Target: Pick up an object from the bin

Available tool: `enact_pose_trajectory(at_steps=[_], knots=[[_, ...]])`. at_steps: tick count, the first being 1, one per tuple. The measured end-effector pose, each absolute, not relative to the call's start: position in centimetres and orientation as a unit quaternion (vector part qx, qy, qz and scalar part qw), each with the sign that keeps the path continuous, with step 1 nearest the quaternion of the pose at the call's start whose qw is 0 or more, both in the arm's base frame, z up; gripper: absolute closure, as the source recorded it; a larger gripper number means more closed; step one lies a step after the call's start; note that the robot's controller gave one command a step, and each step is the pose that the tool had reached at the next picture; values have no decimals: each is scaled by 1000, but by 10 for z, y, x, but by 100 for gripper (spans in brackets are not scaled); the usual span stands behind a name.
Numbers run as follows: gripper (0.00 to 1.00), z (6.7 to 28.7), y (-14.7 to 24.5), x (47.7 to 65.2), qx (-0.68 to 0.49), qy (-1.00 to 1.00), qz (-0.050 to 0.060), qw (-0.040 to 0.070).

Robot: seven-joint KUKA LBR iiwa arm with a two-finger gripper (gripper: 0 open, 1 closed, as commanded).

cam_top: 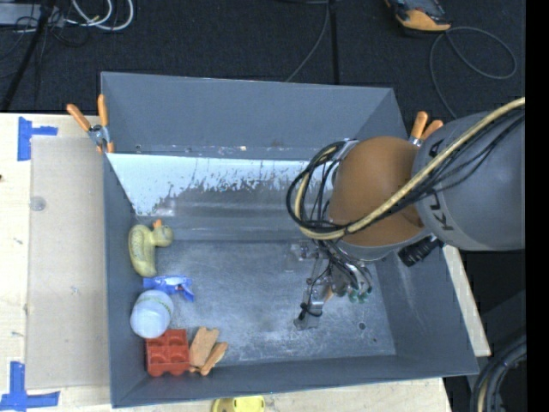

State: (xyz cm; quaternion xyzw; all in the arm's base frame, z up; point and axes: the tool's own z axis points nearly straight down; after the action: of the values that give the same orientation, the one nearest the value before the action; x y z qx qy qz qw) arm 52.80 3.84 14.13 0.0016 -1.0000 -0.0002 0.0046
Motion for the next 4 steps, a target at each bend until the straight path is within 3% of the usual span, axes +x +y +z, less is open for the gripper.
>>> enact_pose_trajectory(at_steps=[1,2,3,4], knots=[[0,146,38,530,1,-1000,0,1],[0,136,75,517,4,-1000,1,3],[0,144,116,522,23,-1000,0,4],[0,140,135,501,30,-1000,-1,2]])
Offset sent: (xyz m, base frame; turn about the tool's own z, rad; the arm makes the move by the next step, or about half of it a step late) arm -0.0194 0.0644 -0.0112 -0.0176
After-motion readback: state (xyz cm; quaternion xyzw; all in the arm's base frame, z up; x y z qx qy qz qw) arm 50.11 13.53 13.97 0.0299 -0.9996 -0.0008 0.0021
